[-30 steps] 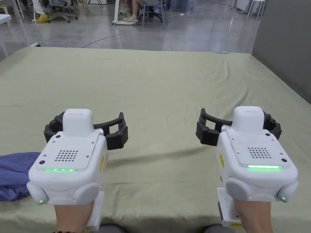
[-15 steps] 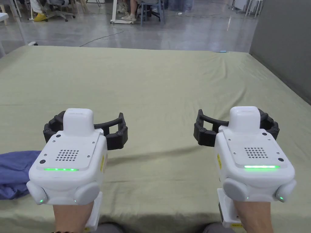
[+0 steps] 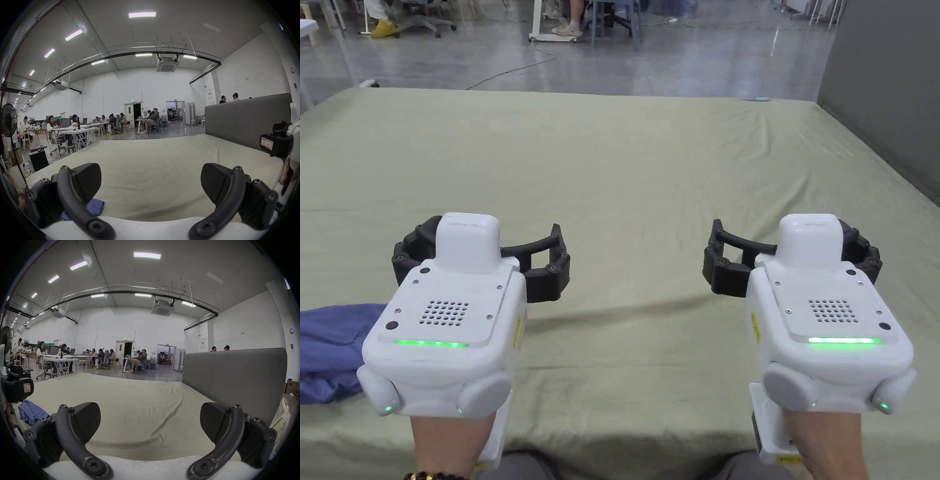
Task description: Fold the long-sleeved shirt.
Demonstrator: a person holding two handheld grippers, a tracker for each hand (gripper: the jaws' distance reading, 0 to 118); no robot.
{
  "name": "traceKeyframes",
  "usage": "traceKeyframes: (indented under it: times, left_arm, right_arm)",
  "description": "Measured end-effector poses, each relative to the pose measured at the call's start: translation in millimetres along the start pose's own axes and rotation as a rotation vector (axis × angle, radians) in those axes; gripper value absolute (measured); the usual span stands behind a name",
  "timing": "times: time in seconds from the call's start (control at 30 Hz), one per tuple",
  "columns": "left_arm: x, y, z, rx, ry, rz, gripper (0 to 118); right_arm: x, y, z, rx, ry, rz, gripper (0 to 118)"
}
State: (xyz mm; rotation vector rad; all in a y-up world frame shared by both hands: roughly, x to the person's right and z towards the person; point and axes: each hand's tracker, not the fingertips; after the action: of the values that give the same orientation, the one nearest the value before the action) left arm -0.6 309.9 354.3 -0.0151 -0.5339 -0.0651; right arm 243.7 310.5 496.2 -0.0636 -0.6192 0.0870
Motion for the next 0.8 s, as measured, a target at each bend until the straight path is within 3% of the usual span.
traceKeyframes:
  times: [0.8]
  left_arm:
    - [1.2, -0.6, -5.4, -0.008, -0.024, 0.002, 118]
  right_arm:
    - [0.8, 0.0, -1.6, -0.007, -0.012, -0.002, 118]
